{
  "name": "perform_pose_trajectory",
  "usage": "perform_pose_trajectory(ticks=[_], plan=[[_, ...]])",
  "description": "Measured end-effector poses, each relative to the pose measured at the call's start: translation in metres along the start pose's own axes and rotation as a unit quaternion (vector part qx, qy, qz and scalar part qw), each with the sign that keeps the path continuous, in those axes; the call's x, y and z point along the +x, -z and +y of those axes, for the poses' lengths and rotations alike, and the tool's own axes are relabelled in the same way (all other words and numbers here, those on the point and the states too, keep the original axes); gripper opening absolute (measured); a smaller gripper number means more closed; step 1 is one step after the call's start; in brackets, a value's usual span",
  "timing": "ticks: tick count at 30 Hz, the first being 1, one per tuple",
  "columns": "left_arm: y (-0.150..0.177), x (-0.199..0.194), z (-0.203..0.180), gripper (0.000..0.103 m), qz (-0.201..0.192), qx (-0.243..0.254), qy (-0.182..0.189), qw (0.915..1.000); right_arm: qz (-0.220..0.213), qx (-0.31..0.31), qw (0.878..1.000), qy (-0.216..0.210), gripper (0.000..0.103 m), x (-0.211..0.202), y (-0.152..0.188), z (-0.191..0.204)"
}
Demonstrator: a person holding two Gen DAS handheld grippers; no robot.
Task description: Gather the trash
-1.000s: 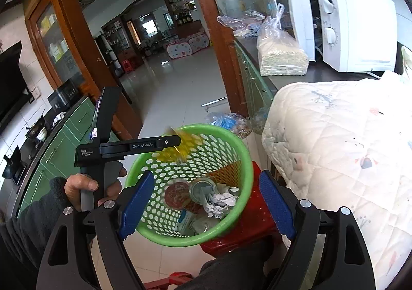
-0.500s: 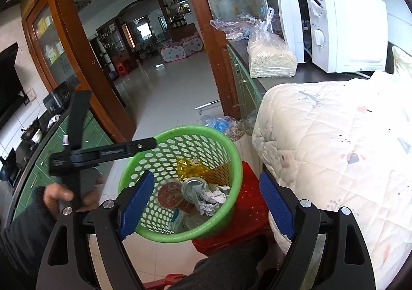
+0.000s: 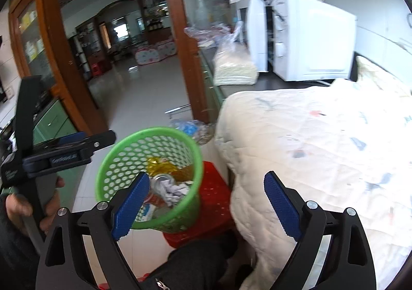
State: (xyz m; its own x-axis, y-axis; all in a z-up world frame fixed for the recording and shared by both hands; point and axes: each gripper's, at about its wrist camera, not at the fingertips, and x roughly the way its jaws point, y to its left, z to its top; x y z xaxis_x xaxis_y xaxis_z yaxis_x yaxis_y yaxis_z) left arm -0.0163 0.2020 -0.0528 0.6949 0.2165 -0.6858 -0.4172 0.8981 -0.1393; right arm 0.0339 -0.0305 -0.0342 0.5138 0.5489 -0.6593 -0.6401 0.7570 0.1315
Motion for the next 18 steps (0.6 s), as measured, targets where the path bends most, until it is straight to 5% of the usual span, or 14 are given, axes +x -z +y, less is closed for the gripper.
perform_pose_trajectory(ticks=[18], plan=[[0.011, -0.050, -0.084, 0.098, -0.034, 0.075, 0.001, 0.9966, -0.017, 0.041, 0.995, 0.090, 0.090, -0.064, 0.013, -0.057]])
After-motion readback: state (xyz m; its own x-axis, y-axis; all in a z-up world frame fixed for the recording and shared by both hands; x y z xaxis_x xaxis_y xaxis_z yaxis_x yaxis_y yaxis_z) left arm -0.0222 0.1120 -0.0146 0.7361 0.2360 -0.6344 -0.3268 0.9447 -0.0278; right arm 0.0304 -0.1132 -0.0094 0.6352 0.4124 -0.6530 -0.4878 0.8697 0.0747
